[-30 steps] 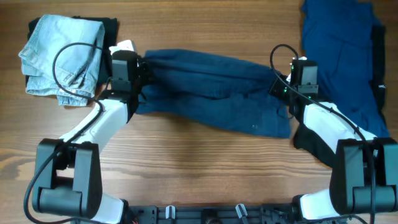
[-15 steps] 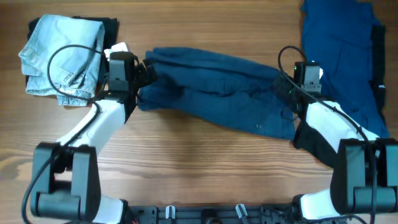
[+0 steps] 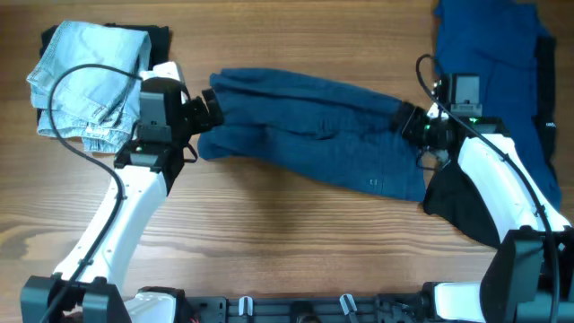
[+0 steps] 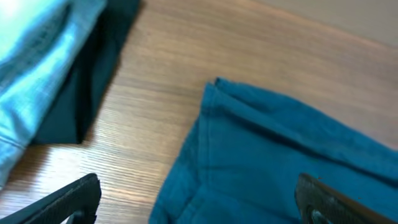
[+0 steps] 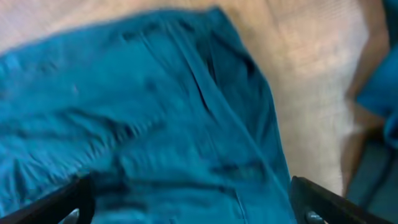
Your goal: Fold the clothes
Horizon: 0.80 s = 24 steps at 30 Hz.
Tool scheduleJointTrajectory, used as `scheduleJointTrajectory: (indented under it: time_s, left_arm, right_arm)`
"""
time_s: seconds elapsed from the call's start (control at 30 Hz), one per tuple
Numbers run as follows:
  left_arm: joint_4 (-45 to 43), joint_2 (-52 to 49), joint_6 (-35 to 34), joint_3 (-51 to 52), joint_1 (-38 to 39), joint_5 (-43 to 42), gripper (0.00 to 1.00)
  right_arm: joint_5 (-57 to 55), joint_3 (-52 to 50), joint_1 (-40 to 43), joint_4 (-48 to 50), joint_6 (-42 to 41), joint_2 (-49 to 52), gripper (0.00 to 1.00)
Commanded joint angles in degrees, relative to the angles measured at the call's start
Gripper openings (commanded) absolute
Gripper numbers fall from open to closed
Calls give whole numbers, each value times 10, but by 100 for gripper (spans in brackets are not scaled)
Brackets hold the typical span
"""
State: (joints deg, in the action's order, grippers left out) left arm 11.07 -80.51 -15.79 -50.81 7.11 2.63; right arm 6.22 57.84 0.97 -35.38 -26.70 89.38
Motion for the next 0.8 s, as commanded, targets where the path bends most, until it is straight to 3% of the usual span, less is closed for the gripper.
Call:
scheduleJointTrajectory:
  time_s: [0.0, 0.23, 0.77]
  left_arm:
    - [0, -21, 32, -7, -1, -51, 100]
    - [-6, -94, 38, -6, -1, -93, 100]
    - [-60, -167, 62, -6, -3, -131, 100]
  right_arm:
    - [-3, 2, 2, -25, 0, -4, 100]
    - [-12, -24, 5, -31, -33, -3, 100]
    - [15, -78, 9, 29, -3, -3, 99]
